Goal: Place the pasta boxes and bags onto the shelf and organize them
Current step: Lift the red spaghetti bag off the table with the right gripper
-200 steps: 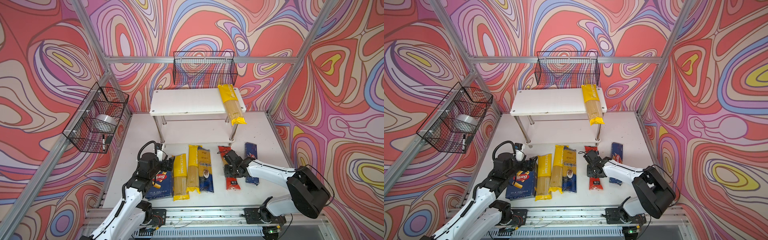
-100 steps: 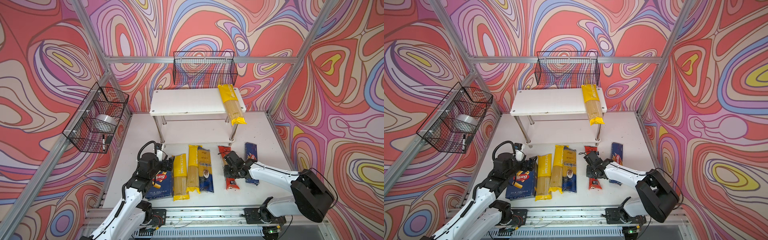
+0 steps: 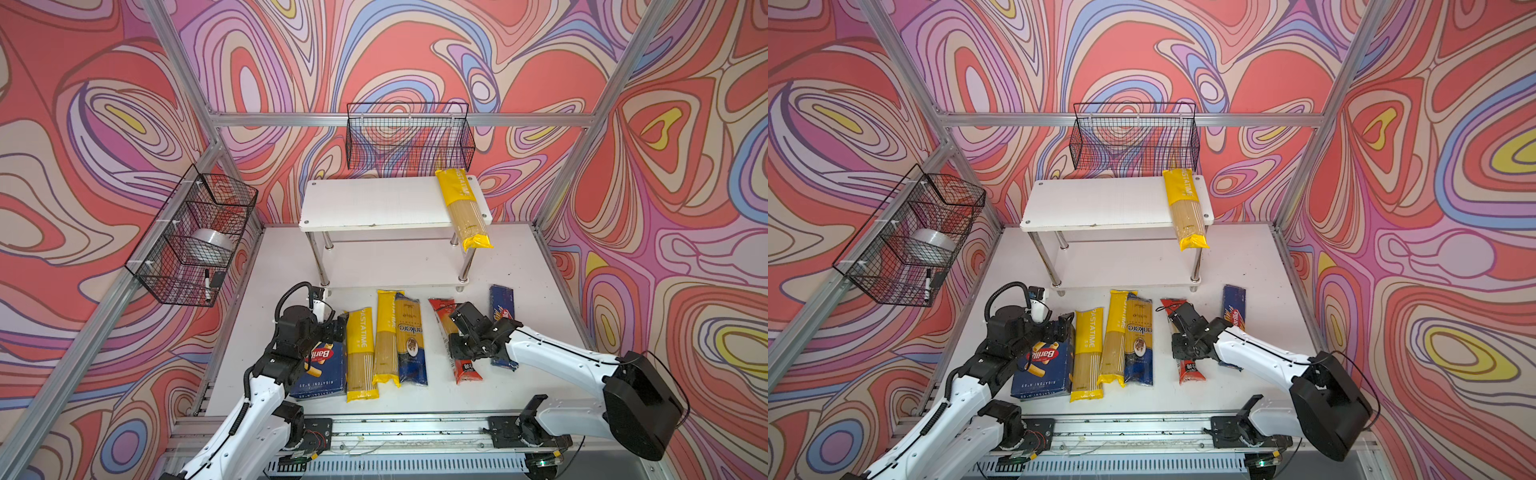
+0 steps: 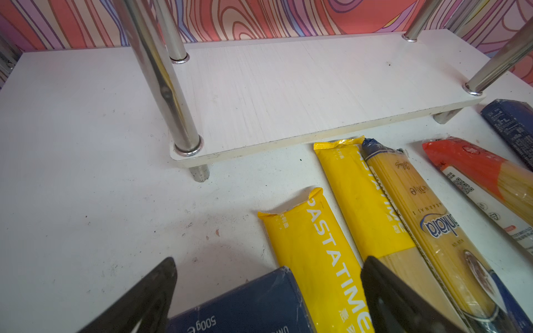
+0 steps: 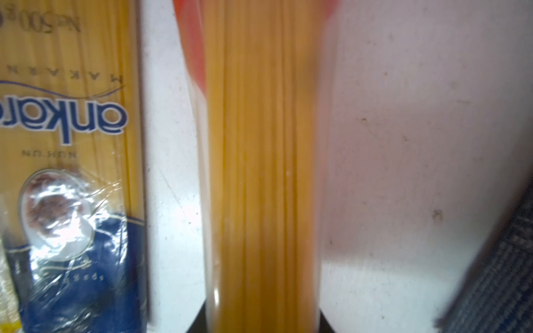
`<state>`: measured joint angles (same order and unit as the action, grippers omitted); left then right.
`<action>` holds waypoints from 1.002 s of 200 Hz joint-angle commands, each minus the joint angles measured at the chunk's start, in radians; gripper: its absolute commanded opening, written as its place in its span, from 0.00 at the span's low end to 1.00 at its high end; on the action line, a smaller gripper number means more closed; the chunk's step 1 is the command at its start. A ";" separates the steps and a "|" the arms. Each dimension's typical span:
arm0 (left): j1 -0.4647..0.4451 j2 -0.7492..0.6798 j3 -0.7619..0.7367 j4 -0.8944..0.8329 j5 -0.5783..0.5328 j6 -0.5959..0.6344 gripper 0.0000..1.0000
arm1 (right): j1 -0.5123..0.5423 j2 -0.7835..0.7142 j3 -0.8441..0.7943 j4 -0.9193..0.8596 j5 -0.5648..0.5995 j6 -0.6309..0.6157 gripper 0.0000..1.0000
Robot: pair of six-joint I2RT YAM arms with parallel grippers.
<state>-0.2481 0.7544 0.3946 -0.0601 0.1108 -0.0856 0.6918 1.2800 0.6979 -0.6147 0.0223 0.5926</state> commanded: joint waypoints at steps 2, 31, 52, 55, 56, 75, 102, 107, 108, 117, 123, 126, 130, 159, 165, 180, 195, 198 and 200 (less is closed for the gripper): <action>0.000 -0.004 -0.002 -0.010 -0.006 0.002 1.00 | 0.042 -0.068 0.082 0.046 -0.021 -0.067 0.00; 0.000 -0.001 -0.001 -0.011 -0.005 0.002 1.00 | 0.049 -0.107 0.106 0.051 -0.047 -0.089 0.00; 0.000 -0.001 0.000 -0.010 -0.004 0.003 1.00 | 0.049 -0.118 0.132 0.038 -0.050 -0.102 0.00; 0.000 -0.001 -0.001 -0.010 -0.004 0.002 1.00 | 0.049 -0.119 0.136 0.038 -0.054 -0.105 0.00; 0.000 -0.001 -0.001 -0.011 -0.004 0.003 1.00 | 0.049 -0.119 0.137 0.037 -0.055 -0.106 0.00; 0.000 -0.001 0.000 -0.010 -0.005 0.003 1.00 | 0.051 -0.124 0.151 0.037 -0.084 -0.117 0.00; 0.000 -0.001 0.000 -0.012 -0.005 0.002 1.00 | 0.083 -0.162 0.153 0.064 -0.096 -0.150 0.00; 0.000 -0.001 0.000 -0.012 -0.005 0.002 1.00 | 0.086 -0.171 0.155 0.069 -0.101 -0.154 0.00; 0.000 -0.001 0.000 -0.012 -0.005 0.003 1.00 | 0.088 -0.173 0.156 0.070 -0.102 -0.156 0.00; 0.000 -0.001 -0.001 -0.011 -0.005 0.003 1.00 | 0.089 -0.184 0.165 0.074 -0.114 -0.167 0.00; 0.000 -0.001 0.000 -0.011 -0.005 0.003 1.00 | 0.092 -0.188 0.175 0.071 -0.115 -0.172 0.00; 0.000 -0.001 -0.002 -0.011 -0.005 0.003 1.00 | 0.093 -0.190 0.180 0.069 -0.117 -0.176 0.00; 0.000 -0.001 0.000 -0.011 -0.003 0.004 1.00 | 0.093 -0.192 0.185 0.069 -0.121 -0.180 0.00; 0.000 -0.001 0.000 -0.011 -0.003 0.004 1.00 | 0.102 -0.168 0.281 0.015 -0.145 -0.228 0.00; 0.000 -0.001 -0.001 -0.011 -0.003 0.004 1.00 | 0.105 -0.160 0.311 -0.012 -0.135 -0.241 0.00; 0.000 -0.001 -0.001 -0.011 -0.006 0.003 1.00 | 0.111 -0.151 0.366 -0.054 -0.127 -0.269 0.00; 0.000 -0.001 0.000 -0.012 -0.005 0.002 1.00 | 0.110 -0.154 0.401 -0.063 -0.130 -0.289 0.00; 0.000 -0.001 -0.001 -0.011 -0.005 0.003 1.00 | 0.110 -0.154 0.409 -0.065 -0.128 -0.290 0.00; 0.000 -0.001 0.000 -0.011 -0.005 0.002 1.00 | 0.110 -0.154 0.413 -0.066 -0.127 -0.292 0.00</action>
<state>-0.2481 0.7544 0.3946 -0.0601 0.1108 -0.0856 0.7944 1.1446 1.0195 -0.7345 -0.1066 0.3676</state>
